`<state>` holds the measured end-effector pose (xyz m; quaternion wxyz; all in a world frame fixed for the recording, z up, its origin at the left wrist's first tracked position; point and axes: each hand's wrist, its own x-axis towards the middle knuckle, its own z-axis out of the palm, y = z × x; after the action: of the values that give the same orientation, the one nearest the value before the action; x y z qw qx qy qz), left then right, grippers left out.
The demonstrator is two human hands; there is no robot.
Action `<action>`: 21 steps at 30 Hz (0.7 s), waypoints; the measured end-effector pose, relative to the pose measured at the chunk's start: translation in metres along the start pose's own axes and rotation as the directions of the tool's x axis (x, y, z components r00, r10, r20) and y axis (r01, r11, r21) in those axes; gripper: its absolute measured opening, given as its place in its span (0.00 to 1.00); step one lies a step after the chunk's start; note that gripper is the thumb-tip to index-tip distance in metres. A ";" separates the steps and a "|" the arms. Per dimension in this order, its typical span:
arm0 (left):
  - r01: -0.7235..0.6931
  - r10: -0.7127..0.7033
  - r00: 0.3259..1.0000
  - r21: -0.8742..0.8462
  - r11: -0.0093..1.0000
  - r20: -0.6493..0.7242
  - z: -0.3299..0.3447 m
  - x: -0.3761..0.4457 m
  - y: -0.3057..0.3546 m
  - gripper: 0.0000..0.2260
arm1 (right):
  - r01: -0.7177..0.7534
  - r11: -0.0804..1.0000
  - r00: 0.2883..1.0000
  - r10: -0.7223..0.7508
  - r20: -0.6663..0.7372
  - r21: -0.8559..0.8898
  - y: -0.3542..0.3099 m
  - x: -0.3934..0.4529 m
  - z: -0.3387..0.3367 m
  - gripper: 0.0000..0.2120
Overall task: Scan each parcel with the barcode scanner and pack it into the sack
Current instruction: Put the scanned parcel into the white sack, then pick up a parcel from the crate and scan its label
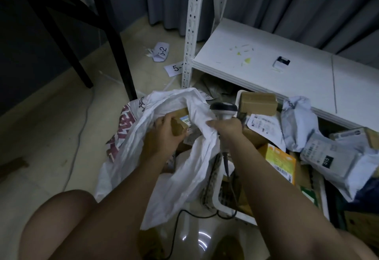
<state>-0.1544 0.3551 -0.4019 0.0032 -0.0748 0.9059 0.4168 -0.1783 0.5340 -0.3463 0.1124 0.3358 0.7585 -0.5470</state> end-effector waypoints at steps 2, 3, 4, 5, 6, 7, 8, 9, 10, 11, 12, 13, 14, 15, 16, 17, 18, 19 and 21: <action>-0.029 0.029 1.000 -0.012 1.000 0.005 -0.004 -0.003 -0.006 0.27 | 0.081 0.983 0.996 -0.083 -0.011 -0.164 0.002 0.000 0.003 0.26; -0.037 0.037 0.999 -0.012 0.999 0.006 -0.006 -0.004 -0.009 0.27 | 0.149 0.955 0.987 -0.161 -0.026 -0.256 0.003 -0.003 0.001 0.23; -0.050 0.050 0.999 0.005 0.999 0.001 -0.007 -0.005 -0.010 0.27 | 0.217 0.921 0.969 -0.242 -0.041 -0.323 0.005 -0.004 -0.002 0.21; -0.057 0.057 0.998 0.036 0.998 -0.004 -0.008 -0.008 -0.013 0.27 | 0.281 0.889 0.944 -0.324 -0.064 -0.362 0.006 -0.007 -0.008 0.18; -0.072 0.072 0.997 0.076 0.995 -0.006 -0.010 -0.011 -0.013 0.27 | 0.324 0.863 0.916 -0.388 -0.099 -0.388 0.005 -0.008 -0.015 0.15; -0.084 0.085 0.996 0.114 0.990 -0.001 -0.012 -0.015 -0.013 0.27 | 0.352 0.847 0.889 -0.435 -0.141 -0.397 0.001 -0.010 -0.022 0.11; -0.096 0.096 0.995 0.151 0.984 0.005 -0.012 -0.018 -0.012 0.27 | 0.375 0.849 0.867 -0.463 -0.184 -0.372 -0.004 -0.012 -0.029 0.07; -0.105 0.105 0.994 0.182 0.978 0.009 -0.012 -0.021 -0.010 0.27 | 0.411 0.860 0.846 -0.484 -0.227 -0.303 -0.012 -0.016 -0.036 0.05; -0.121 0.122 0.992 0.202 0.972 0.008 -0.012 -0.024 -0.007 0.27 | 0.465 0.862 0.820 -0.505 -0.270 -0.200 -0.021 -0.023 -0.041 0.05; -0.142 0.144 0.990 0.210 0.967 0.003 -0.012 -0.026 -0.002 0.27 | 0.526 0.846 0.793 -0.525 -0.309 -0.089 -0.031 -0.032 -0.046 0.08; -0.162 0.166 0.986 0.209 0.965 -0.003 -0.012 -0.028 0.003 0.27 | 0.580 0.814 0.771 -0.543 -0.332 0.016 -0.041 -0.042 -0.050 0.09; -0.173 0.177 0.984 0.206 0.963 -0.004 -0.011 -0.028 0.008 0.27 | 0.619 0.780 0.757 -0.560 -0.337 0.096 -0.049 -0.053 -0.054 0.10; -0.178 0.184 0.983 0.203 0.963 -0.010 -0.010 -0.026 0.014 0.27 | 0.643 0.751 0.748 -0.576 -0.330 0.150 -0.054 -0.061 -0.056 0.11; -0.186 0.194 0.981 0.200 0.962 -0.021 -0.008 -0.024 0.018 0.27 | 0.658 0.730 0.743 -0.590 -0.317 0.184 -0.057 -0.068 -0.058 0.11; -0.195 0.206 0.978 0.189 0.962 -0.039 -0.005 -0.022 0.023 0.27 | 0.666 0.717 0.740 -0.600 -0.304 0.205 -0.059 -0.072 -0.059 0.11; -0.210 0.220 0.975 0.172 0.963 -0.041 -0.001 -0.020 0.026 0.28 | 0.668 0.713 0.740 -0.607 -0.291 0.211 -0.060 -0.077 -0.059 0.11; -0.226 0.233 0.972 0.176 0.958 -0.017 0.003 -0.018 0.029 0.28 | 0.669 0.713 0.740 -0.612 -0.277 0.212 -0.059 -0.079 -0.058 0.11; -0.234 0.224 0.972 0.233 0.944 0.069 0.007 -0.016 0.029 0.30 | 0.669 0.716 0.741 -0.619 -0.261 0.201 -0.058 -0.081 -0.057 0.11; -0.243 0.112 0.939 0.400 0.883 0.324 0.010 -0.011 0.029 0.32 | 0.671 0.722 0.739 -0.634 -0.229 0.169 -0.052 -0.083 -0.057 0.12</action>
<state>-0.1482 0.3824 -0.3862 0.1145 0.0742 0.9683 0.2091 -0.1383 0.5445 -0.2411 -0.1888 0.0991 0.7624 -0.6110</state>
